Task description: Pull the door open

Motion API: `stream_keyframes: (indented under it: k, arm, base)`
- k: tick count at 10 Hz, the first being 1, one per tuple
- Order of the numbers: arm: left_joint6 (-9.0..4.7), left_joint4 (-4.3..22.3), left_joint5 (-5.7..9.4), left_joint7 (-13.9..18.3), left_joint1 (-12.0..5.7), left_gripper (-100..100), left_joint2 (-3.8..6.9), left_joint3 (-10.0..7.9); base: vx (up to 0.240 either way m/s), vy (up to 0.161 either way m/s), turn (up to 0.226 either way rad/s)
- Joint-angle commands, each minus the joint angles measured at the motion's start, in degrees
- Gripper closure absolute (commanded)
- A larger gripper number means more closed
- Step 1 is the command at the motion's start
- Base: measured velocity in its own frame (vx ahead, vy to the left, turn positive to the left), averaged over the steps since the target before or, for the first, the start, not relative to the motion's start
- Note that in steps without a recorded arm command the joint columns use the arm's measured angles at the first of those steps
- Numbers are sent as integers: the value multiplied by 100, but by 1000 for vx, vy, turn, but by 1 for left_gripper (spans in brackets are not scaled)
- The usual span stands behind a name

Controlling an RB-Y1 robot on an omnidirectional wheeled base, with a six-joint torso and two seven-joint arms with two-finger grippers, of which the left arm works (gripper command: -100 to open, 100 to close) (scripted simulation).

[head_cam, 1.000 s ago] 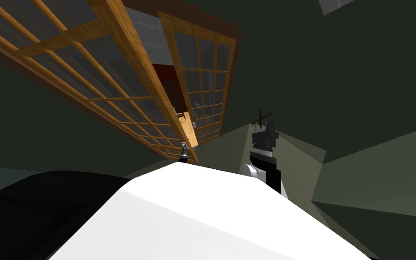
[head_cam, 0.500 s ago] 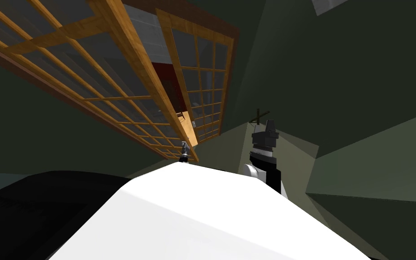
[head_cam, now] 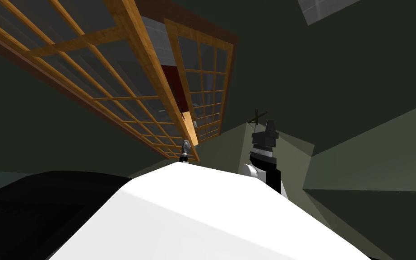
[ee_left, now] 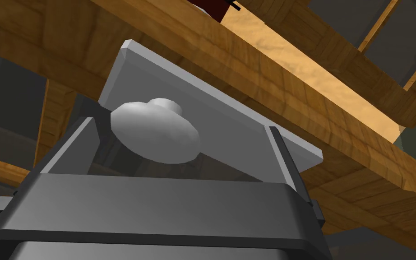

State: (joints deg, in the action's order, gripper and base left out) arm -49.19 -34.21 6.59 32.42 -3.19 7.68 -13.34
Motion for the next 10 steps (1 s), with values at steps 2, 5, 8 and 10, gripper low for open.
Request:
stream_keyframes:
  k: [2, 5, 8, 10]
  arm:
    - [11, -9, 112, 409, -26, -100, -1, 81]
    - [8, 20, 259, 851, -84, -100, 4, 187]
    - [5, 50, 413, 1298, -144, -100, 9, 298]
    - [3, 66, 491, 1544, -175, -100, 12, 355]
  base:
    - [-60, 38, -58]
    - [-71, 33, -70]
    - [-73, 41, -71]
    - [-70, 46, -73]
